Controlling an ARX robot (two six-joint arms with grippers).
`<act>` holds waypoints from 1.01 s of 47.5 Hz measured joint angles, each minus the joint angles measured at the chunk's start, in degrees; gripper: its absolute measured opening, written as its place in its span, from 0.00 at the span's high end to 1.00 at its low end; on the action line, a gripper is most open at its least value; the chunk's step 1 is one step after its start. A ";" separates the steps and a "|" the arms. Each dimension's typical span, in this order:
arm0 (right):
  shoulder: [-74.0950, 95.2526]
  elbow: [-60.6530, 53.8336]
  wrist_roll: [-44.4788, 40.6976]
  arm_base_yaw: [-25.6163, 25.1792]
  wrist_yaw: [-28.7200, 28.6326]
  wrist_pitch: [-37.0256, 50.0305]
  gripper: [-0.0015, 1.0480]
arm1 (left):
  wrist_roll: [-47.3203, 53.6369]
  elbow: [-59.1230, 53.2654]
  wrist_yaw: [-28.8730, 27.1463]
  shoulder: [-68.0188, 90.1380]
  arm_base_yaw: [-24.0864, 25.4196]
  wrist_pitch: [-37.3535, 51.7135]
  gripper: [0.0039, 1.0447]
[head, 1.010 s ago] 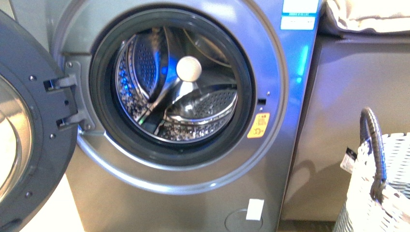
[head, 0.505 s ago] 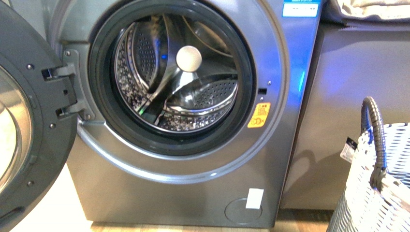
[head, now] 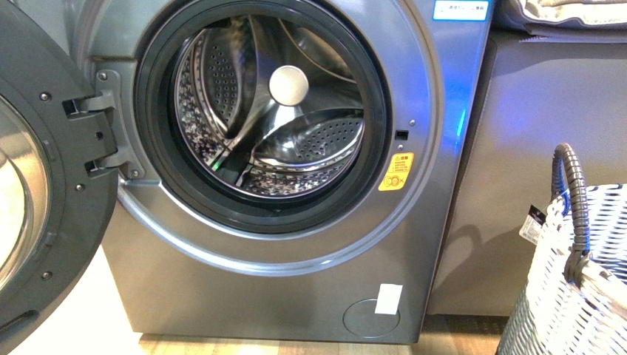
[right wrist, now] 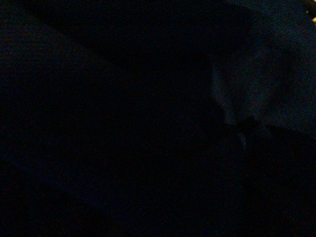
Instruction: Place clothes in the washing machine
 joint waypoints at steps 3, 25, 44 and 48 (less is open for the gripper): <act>-1.53 -2.99 1.44 0.09 -0.39 2.38 0.49 | 0.00 0.00 0.00 0.00 0.00 0.00 0.06; -32.15 -35.56 4.59 -0.22 -7.43 26.95 0.96 | 0.00 0.00 0.00 0.00 0.00 0.00 0.06; -71.32 -54.58 4.31 4.02 -12.09 26.51 0.96 | 0.00 0.00 0.00 0.00 0.00 0.00 0.06; -79.23 -54.51 4.35 4.07 -12.55 22.38 0.96 | 0.00 0.00 0.00 0.00 0.00 0.00 0.06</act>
